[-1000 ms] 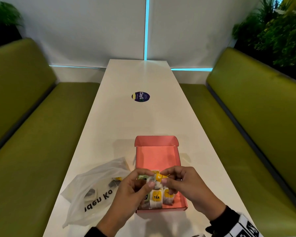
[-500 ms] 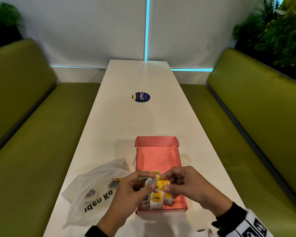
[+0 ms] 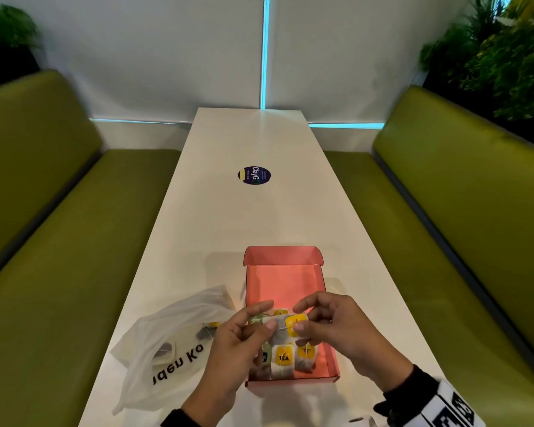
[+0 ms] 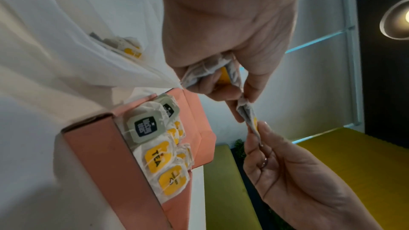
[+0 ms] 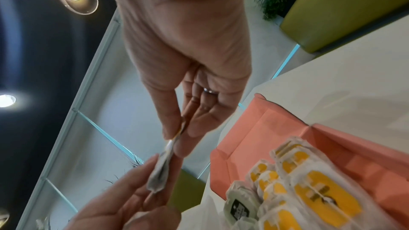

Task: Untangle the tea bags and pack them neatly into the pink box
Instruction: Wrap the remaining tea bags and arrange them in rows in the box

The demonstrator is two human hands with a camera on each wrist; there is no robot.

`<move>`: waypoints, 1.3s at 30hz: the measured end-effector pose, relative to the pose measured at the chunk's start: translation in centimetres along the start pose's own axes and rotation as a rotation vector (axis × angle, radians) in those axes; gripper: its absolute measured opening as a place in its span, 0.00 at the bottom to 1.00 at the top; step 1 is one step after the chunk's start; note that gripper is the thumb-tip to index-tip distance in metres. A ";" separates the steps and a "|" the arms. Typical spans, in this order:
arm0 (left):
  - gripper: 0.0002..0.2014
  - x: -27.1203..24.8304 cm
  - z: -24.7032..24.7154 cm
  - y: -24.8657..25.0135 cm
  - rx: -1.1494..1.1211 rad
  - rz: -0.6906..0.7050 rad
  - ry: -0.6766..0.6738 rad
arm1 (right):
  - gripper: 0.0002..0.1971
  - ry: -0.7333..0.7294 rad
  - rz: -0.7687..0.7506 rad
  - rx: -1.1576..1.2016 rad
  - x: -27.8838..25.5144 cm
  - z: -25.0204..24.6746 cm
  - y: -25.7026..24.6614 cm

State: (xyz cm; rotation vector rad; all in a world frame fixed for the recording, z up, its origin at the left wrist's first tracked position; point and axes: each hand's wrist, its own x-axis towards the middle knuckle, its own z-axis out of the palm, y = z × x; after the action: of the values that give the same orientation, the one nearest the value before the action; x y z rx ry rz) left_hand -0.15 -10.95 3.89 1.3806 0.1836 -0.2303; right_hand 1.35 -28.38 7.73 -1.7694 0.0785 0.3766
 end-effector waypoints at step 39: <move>0.12 6.5 3.8 -0.9 1.520 0.238 -0.451 | 0.09 -0.043 -0.042 -1.073 1.7 0.0 7.2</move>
State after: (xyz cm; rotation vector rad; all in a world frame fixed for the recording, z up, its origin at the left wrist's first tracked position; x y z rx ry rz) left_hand 5.88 -15.16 1.97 2.7591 -0.6840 -0.5192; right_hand 1.16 -29.82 0.49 -2.8091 -0.2379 0.4661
